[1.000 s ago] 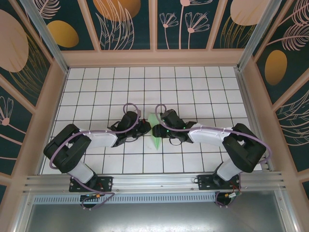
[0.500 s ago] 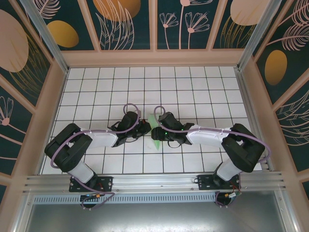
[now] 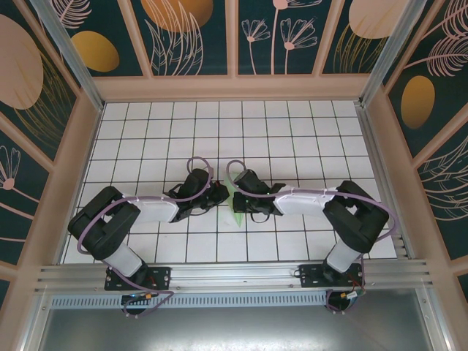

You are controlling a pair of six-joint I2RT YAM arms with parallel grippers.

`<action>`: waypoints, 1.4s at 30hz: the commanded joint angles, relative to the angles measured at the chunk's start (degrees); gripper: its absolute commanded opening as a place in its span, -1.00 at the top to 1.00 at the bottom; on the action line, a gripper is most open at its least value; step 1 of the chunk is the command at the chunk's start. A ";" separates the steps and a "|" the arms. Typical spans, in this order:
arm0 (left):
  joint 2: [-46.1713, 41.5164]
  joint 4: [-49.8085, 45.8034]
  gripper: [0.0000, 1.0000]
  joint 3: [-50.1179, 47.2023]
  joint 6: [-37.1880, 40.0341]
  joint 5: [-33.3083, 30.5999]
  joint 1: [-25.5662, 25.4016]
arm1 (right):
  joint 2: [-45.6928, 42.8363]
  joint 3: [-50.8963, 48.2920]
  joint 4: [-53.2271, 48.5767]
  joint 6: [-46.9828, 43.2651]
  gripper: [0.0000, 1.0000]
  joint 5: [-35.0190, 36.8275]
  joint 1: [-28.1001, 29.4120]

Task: Fold a paper plane with a square sheet of paper (pick it up from the middle)
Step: Move the paper plane to the top-center of the table.

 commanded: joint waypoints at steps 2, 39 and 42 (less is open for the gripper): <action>-2.84 -5.31 0.43 1.68 1.01 -4.04 -0.29 | -0.64 2.58 -6.18 -0.25 0.88 6.05 0.25; -10.46 -25.04 -0.97 1.22 0.97 -19.32 4.37 | 4.29 7.37 -12.17 -7.32 0.81 10.17 -6.95; -11.94 -26.30 -0.97 1.23 1.89 -20.41 5.37 | 6.03 13.10 -11.08 -11.46 0.86 10.52 -10.28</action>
